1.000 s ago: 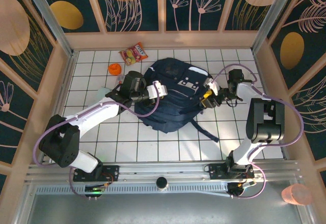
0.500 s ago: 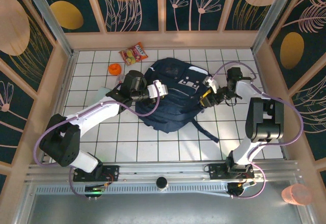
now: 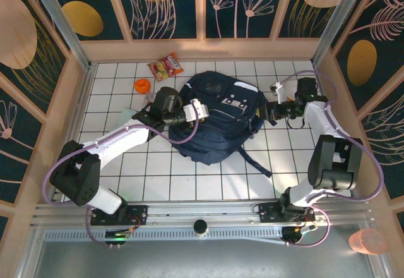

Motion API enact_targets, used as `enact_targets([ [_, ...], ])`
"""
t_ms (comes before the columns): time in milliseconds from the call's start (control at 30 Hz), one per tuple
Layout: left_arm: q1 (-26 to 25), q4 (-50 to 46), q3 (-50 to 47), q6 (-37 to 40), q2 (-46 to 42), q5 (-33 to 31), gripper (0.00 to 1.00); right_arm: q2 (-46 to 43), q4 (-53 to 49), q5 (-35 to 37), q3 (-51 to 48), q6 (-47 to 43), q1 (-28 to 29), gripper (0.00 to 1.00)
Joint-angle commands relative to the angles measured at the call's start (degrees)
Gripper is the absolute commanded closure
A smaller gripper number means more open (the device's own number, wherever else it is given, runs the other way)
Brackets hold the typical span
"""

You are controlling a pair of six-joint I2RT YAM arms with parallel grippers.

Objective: Pack books, pencil case, and school supplies into a backpack

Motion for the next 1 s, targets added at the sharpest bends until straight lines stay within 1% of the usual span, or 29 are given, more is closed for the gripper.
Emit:
enact_targets([
  [0, 0.18, 6.85, 2.51, -1.21, -0.85, 1.76, 1.0, -0.37, 2.19, 1.64, -3.14, 11.56, 1.59, 0.56],
  [67, 0.19, 6.85, 2.53, -1.2, -0.78, 1.63, 1.0, -0.89, 2.76, 4.61, -5.16, 11.76, 3.84, 0.55],
  [167, 0.15, 6.7, 2.58, -1.32, -0.67, 1.71, 1.0, -0.81, 2.24, 6.6, -6.73, 11.73, 6.49, 0.52],
  [300, 0.2, 6.68, 2.6, -1.39, -0.68, 1.85, 1.0, 0.09, 2.14, 9.67, -7.92, 11.78, 8.68, 0.52],
  [400, 0.14, 6.68, 2.75, -1.59, -0.56, 2.01, 1.0, 0.92, 3.02, 10.05, -7.62, 12.03, 9.9, 0.52],
  [467, 0.14, 6.7, 2.84, -1.71, -0.54, 2.13, 1.0, 1.54, 4.15, 11.03, -7.24, 12.45, 10.5, 0.54],
  [533, 0.18, 6.76, 2.93, -1.78, -0.63, 2.45, 1.0, 2.27, 5.57, 11.94, -6.66, 13.19, 10.63, 0.6],
  [667, 0.15, 6.52, 2.85, -1.8, -0.89, 2.31, 1.0, 2.97, 6.34, 14.0, -5.82, 14.46, 10.7, 0.78],
  [733, 0.18, 6.33, 2.76, -1.73, -1.06, 2.03, 1.0, 2.36, 5.87, 15.54, -5.81, 14.71, 10.71, 0.82],
  [833, 0.17, 6.0, 2.71, -1.6, -0.83, 1.55, 1.0, 0.42, 5.23, 15.34, -6.2, 15.0, 10.7, 0.87],
  [967, 0.12, 6.44, 2.91, -2.78, 0.19, -0.67, 1.0, -2.82, 4.63, 10.86, -7.13, 16.08, 10.62, 0.94],
])
